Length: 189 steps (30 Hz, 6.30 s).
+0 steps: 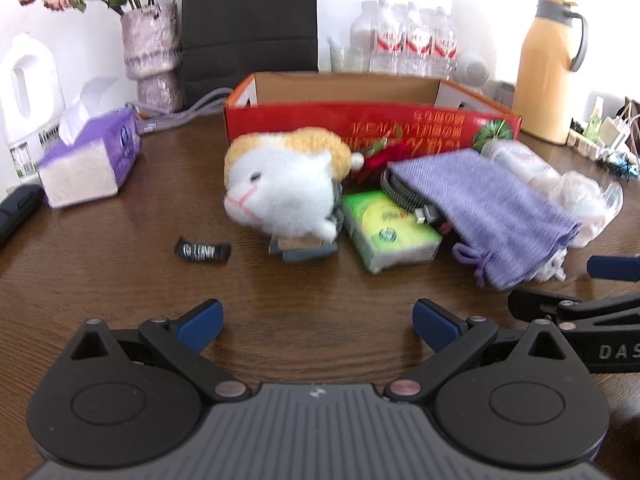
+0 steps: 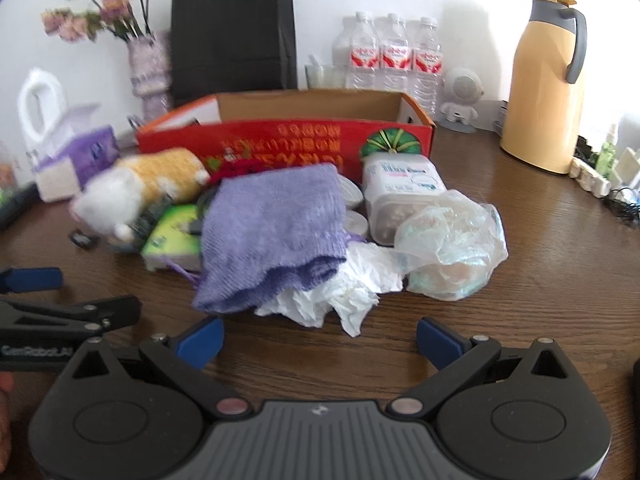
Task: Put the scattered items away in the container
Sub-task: 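Grasp the plush sheep with the left tool while the right tool grasps the cotton-bud box, both into the box, then grasp the black tag with the left tool while the right tool grasps a small blue item, then lower the black tag into the box with the left tool while the right tool drops its item there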
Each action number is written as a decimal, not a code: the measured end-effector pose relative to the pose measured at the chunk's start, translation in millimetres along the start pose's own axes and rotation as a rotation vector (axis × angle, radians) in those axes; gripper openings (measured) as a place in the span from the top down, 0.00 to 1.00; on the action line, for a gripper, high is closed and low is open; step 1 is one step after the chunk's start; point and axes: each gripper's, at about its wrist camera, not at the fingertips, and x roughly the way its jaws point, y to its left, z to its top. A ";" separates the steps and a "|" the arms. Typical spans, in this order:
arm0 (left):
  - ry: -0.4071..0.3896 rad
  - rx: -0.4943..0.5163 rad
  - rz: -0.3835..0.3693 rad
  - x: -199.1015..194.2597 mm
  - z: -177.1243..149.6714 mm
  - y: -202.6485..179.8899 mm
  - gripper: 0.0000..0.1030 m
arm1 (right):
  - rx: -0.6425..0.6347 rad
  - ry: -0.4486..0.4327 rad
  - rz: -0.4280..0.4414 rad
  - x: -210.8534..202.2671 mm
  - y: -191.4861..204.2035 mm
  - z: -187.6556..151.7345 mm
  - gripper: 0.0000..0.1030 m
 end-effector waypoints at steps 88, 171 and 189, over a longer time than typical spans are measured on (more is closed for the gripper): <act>0.057 -0.103 0.077 55.2 231.5 49.4 0.00 | -0.031 0.204 -0.034 74.6 -24.6 262.8 0.12; 0.021 0.001 0.046 27.5 12.2 67.6 0.78 | -0.105 -0.128 0.255 18.2 68.9 99.8 0.94; -0.402 -0.102 -0.022 -120.5 -20.8 -4.2 0.78 | -0.014 -0.417 0.160 -104.9 11.4 -1.6 0.94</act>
